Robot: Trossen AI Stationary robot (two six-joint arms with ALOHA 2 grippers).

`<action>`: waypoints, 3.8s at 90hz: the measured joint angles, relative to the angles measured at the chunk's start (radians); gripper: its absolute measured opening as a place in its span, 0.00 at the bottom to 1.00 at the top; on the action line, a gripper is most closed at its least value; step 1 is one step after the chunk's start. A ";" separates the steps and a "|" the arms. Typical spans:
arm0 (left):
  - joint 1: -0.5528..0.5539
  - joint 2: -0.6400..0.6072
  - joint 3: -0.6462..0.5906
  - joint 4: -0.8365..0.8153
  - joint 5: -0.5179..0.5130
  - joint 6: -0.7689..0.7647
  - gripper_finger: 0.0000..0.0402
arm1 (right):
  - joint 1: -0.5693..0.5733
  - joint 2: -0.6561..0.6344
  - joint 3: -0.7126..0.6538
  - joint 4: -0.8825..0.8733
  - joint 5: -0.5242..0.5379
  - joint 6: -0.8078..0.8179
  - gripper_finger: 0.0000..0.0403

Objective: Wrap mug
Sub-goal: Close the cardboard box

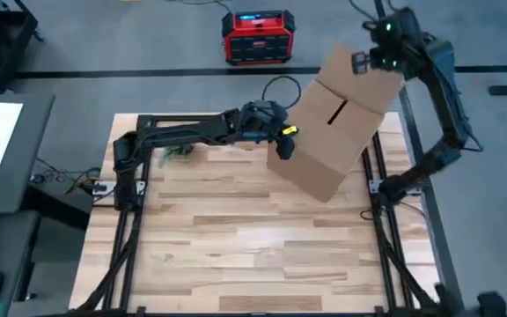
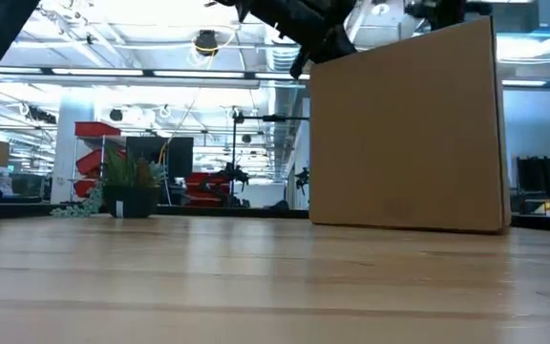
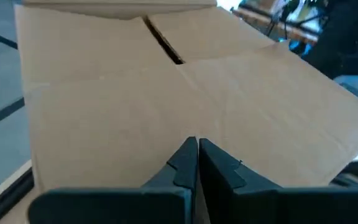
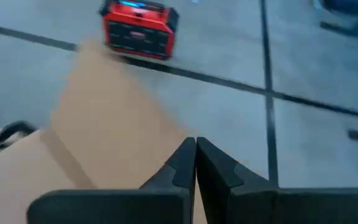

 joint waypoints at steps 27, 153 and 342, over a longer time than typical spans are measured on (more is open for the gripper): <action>-0.011 -0.003 0.002 -0.054 -0.001 0.030 0.00 | -0.217 0.219 0.109 -0.226 -0.187 -0.025 0.12; 0.011 -0.125 0.000 -0.394 -0.087 0.289 0.00 | 0.225 -0.037 0.128 -0.026 -0.169 0.087 0.00; 0.044 -0.438 -0.002 -0.546 0.028 0.161 0.00 | 0.683 -0.117 -0.724 0.615 -0.773 0.044 0.00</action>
